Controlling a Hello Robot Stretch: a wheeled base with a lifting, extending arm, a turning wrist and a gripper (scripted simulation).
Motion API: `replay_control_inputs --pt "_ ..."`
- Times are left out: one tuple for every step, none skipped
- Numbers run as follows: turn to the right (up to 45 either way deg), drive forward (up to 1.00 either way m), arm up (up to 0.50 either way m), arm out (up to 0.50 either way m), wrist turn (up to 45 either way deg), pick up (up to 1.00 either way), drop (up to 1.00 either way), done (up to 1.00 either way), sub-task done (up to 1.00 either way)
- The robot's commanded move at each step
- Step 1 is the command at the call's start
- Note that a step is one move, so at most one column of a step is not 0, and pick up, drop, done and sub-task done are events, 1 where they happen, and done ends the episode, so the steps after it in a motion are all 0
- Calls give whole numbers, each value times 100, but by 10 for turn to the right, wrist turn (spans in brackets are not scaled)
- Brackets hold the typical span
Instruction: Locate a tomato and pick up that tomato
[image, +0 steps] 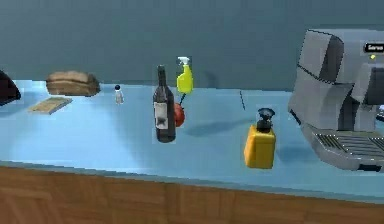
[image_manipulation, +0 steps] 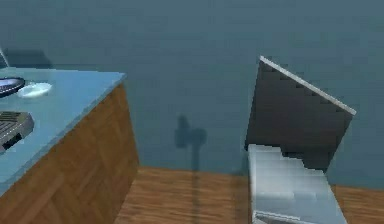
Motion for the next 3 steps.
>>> replay_control_inputs --pt "450 0 0 0 0 0 0 0 0" --pt "0 30 0 0 0 0 0 0 0" --pt "-450 0 0 0 0 0 0 0 0"
